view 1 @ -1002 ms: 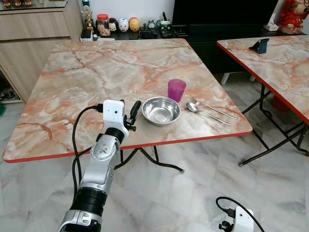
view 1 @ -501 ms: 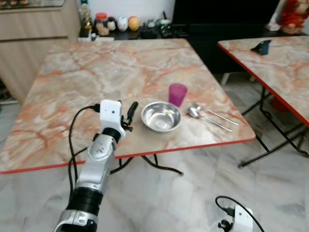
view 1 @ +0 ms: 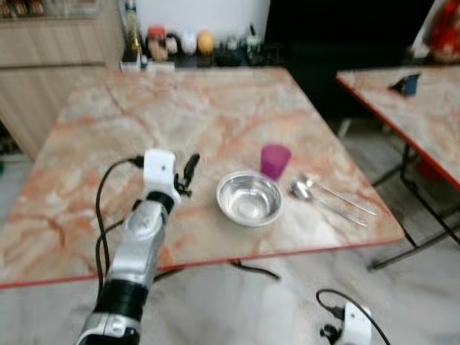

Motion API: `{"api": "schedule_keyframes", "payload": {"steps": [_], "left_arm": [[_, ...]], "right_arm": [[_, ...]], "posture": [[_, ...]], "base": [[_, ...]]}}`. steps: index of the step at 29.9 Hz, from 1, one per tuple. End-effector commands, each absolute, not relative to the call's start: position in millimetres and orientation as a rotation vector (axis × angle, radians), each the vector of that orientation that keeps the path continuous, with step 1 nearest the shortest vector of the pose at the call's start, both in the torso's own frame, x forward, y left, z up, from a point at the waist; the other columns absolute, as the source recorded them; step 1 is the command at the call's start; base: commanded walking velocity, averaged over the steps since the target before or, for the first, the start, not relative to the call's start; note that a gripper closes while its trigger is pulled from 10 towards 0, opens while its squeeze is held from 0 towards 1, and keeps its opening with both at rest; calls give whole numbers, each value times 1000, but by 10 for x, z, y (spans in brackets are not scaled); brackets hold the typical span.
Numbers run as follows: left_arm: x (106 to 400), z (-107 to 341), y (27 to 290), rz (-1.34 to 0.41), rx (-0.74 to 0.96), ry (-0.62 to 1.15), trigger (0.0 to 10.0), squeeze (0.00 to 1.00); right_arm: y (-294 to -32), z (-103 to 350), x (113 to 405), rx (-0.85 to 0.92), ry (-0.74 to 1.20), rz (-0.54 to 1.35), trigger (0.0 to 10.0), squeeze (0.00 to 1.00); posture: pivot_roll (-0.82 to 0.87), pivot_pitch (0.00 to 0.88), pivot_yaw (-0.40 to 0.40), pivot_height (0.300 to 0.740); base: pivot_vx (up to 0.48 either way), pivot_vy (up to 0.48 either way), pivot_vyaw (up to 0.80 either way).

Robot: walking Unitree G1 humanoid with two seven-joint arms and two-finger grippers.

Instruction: Setting the table

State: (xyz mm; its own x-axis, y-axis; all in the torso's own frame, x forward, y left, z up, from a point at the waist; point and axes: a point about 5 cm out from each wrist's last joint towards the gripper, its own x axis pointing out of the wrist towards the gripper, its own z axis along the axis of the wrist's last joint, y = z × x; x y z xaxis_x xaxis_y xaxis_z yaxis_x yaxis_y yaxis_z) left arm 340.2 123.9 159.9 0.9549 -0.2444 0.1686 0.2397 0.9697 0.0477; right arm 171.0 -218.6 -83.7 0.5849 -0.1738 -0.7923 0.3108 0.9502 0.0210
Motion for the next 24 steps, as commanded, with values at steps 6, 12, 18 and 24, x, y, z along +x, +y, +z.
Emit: {"api": "schedule_keyframes", "payload": {"steps": [6,12,18,24], "left_arm": [[3395,1491,1123,-306,-21,-74,10000,0],[3370,1445,1121,-321,-5,-51,10000,0],[3385,1466,1136,-302,14,-60,10000,0],[3394,1479,1147,-298,13,-62,10000,0]], "right_arm": [[-2266,-851,1638,155,919,-308,10000,0],[-2260,-855,1632,148,921,-298,10000,0],[-2255,-858,1626,149,923,-297,10000,0],[-2252,-857,1632,151,921,-299,10000,0]], "posture": [[56,0,-53,740],[55,0,-49,740],[53,0,-47,740],[51,0,-47,740]], "base": [[0,0,0],[0,0,0],[0,-188,0],[0,-443,0]]}}
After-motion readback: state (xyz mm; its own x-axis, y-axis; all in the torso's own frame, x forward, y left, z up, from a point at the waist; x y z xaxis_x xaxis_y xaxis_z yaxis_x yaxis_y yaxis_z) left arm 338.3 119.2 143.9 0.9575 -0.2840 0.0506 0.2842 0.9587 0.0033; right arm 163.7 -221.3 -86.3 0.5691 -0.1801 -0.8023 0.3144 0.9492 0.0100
